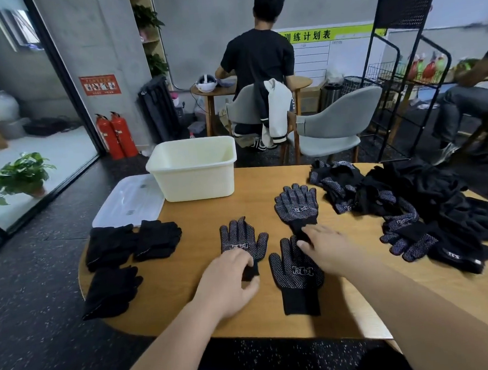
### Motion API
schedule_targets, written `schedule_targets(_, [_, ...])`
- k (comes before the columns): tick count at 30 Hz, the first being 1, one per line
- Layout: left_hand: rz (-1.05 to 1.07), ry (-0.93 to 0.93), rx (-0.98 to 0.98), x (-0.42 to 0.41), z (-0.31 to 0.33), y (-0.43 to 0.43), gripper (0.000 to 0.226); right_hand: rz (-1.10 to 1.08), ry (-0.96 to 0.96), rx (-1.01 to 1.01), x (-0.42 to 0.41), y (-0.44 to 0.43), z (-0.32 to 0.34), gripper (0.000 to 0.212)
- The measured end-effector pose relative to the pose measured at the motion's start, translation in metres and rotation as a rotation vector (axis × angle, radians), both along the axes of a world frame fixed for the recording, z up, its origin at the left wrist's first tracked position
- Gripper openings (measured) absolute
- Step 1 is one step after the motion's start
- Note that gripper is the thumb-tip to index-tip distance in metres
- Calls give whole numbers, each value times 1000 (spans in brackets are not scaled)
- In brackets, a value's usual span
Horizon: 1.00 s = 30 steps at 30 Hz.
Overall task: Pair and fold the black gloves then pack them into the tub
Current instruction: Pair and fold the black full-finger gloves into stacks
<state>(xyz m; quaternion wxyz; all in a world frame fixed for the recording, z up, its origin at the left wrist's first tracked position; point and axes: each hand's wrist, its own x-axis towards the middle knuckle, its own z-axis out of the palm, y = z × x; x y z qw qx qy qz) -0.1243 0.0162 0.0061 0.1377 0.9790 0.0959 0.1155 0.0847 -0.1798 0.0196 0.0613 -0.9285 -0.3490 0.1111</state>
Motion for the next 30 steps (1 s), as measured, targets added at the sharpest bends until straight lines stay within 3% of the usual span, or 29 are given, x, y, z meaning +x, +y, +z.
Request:
schedule_targets(3, [3, -51, -2, 0, -19, -3, 32, 12, 0, -70, 2, 5, -10, 75])
schedule_targets(12, [47, -99, -12, 4, -32, -5, 33, 1, -49, -72, 41, 23, -17, 73])
schedule_targets(15, [72, -93, -11, 4, -34, -4, 37, -42, -158, 38, 21, 28, -17, 68])
schedule_targets(19, [81, -82, 1, 5, -35, -3, 41, 55, -347, 230, -49, 15, -30, 44])
schedule_targets(22, [33, -150, 37, 2, -36, -6, 29, 27, -371, 300, -66, -4, -49, 36])
schedule_targets(26, [-43, -277, 86, -2, -41, -6, 17, -110, -292, 267, -48, -19, -51, 52])
schedule_targets(30, [-30, -138, 64, -3, -36, -8, 38, -34, -249, 178, -48, -36, -54, 74])
